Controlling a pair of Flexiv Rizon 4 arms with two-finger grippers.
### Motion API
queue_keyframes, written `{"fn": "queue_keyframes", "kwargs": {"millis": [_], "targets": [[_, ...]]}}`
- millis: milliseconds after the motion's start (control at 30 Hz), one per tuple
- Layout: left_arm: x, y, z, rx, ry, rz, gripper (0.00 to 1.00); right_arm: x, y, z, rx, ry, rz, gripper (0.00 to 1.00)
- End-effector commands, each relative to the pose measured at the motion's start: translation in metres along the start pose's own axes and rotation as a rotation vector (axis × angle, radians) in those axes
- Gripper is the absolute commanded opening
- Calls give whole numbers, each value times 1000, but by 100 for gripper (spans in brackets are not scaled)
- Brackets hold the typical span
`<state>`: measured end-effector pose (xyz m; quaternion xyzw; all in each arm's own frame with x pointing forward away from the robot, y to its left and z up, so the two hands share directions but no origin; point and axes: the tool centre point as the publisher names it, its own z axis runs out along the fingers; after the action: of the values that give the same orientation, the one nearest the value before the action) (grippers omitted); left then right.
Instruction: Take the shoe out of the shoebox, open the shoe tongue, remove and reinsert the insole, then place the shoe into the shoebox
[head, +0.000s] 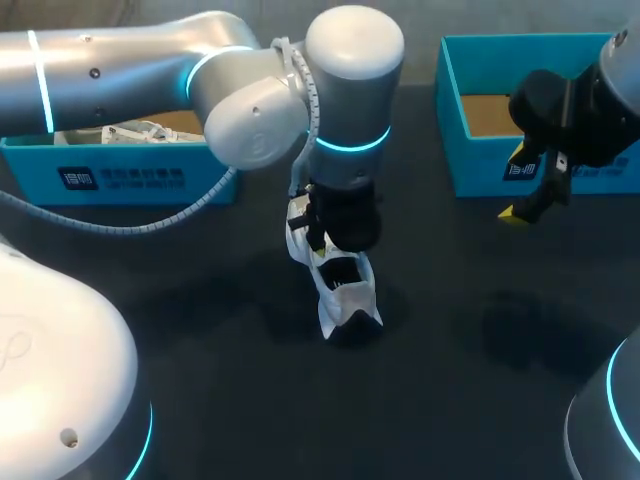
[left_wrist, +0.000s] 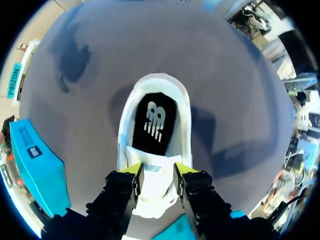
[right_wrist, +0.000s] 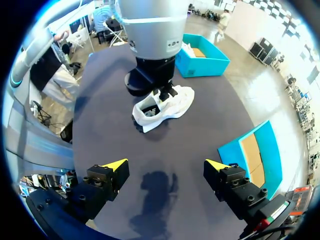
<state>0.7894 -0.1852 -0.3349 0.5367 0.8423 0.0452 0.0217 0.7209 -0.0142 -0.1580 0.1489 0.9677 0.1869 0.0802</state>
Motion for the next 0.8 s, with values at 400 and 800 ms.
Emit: {"fn": "queue_keyframes", "kwargs": {"millis": [400,800], "targets": [[23,-4,-29,41,-20,-264,65,-1,1,2,3,1,1,100],[23,-4,-29,41,-20,-264,100,-1,1,2,3,1,1,100]]}}
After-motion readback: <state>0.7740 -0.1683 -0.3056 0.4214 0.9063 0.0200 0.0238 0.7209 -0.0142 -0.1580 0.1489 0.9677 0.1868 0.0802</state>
